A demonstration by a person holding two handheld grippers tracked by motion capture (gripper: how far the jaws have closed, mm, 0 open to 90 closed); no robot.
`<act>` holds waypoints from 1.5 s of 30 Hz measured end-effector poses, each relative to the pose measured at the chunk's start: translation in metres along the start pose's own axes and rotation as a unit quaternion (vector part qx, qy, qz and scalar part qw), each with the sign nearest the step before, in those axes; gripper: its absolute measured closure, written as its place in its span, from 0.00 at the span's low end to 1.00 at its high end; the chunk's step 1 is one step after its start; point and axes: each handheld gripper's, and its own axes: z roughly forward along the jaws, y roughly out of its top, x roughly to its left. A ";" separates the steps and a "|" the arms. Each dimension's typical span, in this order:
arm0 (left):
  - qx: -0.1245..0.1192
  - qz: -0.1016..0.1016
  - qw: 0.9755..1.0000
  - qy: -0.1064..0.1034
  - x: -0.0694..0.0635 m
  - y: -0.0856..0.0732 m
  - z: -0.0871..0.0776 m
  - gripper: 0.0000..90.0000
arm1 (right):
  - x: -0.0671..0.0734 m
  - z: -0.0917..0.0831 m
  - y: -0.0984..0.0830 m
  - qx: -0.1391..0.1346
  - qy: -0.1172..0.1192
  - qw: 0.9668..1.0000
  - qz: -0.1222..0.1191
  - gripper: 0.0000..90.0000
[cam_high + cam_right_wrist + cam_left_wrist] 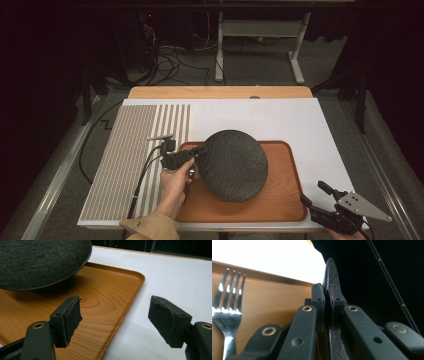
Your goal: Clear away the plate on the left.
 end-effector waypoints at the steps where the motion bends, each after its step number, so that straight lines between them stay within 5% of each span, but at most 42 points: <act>1: 0.002 0.000 1.000 0.001 -0.002 -0.001 0.003 0.91 | 0.000 0.000 0.000 0.000 0.000 1.000 0.000 0.30; 25: 0.060 -0.002 0.998 0.007 -0.006 -0.020 0.053 0.90 | 0.000 0.000 0.000 0.000 0.002 1.000 0.000 0.30; 32: 0.064 -0.002 0.998 0.018 -0.003 -0.023 0.056 0.90 | 0.000 0.000 0.000 0.001 0.003 1.000 0.000 0.30; 45: 0.088 0.032 0.994 0.060 -0.003 -0.021 0.054 0.81 | 0.000 0.000 -0.001 0.004 0.004 1.000 -0.001 0.30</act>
